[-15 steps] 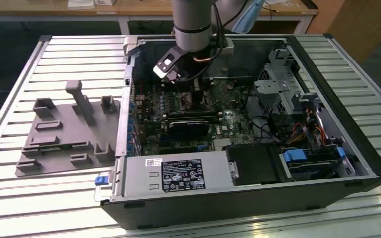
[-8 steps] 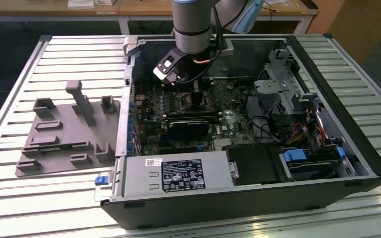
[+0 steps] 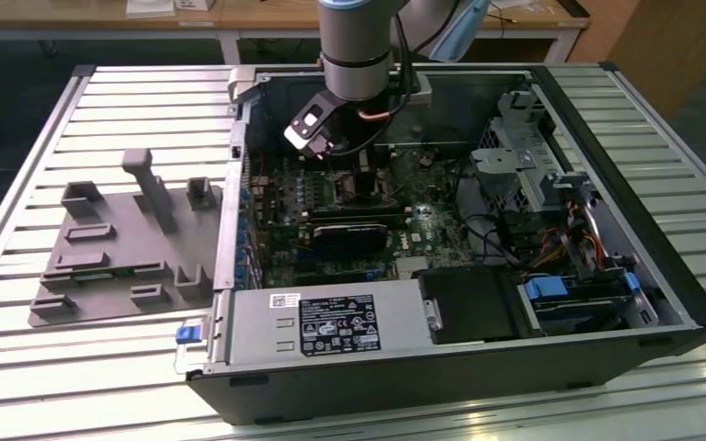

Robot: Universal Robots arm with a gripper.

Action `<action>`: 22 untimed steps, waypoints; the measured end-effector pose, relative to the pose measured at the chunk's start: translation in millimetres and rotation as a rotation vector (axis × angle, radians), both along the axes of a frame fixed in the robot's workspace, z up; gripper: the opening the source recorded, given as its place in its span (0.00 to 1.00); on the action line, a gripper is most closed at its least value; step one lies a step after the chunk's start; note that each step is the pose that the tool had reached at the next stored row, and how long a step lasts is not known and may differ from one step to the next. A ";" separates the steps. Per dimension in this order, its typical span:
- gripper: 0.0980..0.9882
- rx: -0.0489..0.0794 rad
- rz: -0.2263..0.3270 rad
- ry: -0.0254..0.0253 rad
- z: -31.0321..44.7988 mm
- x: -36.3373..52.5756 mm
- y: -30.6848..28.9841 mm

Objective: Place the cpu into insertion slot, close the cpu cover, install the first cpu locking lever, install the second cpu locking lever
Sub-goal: 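Place the cpu into insertion slot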

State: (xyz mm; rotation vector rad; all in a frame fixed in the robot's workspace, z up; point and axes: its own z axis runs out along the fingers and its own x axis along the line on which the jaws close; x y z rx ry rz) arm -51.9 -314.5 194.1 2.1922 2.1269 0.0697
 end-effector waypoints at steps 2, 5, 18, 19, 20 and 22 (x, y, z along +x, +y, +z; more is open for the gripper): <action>0.49 0.000 0.000 -0.0001 -0.5 0.0 0.9; 0.49 0.000 0.000 -0.0001 -0.8 0.0 1.6; 0.58 0.000 0.000 0.0000 -1.0 0.0 1.9; 0.58 0.000 0.000 0.0001 -0.8 0.0 2.0; 0.58 0.000 0.000 0.0001 -0.4 0.0 2.0; 0.58 0.000 0.000 -0.0001 1.7 0.0 2.0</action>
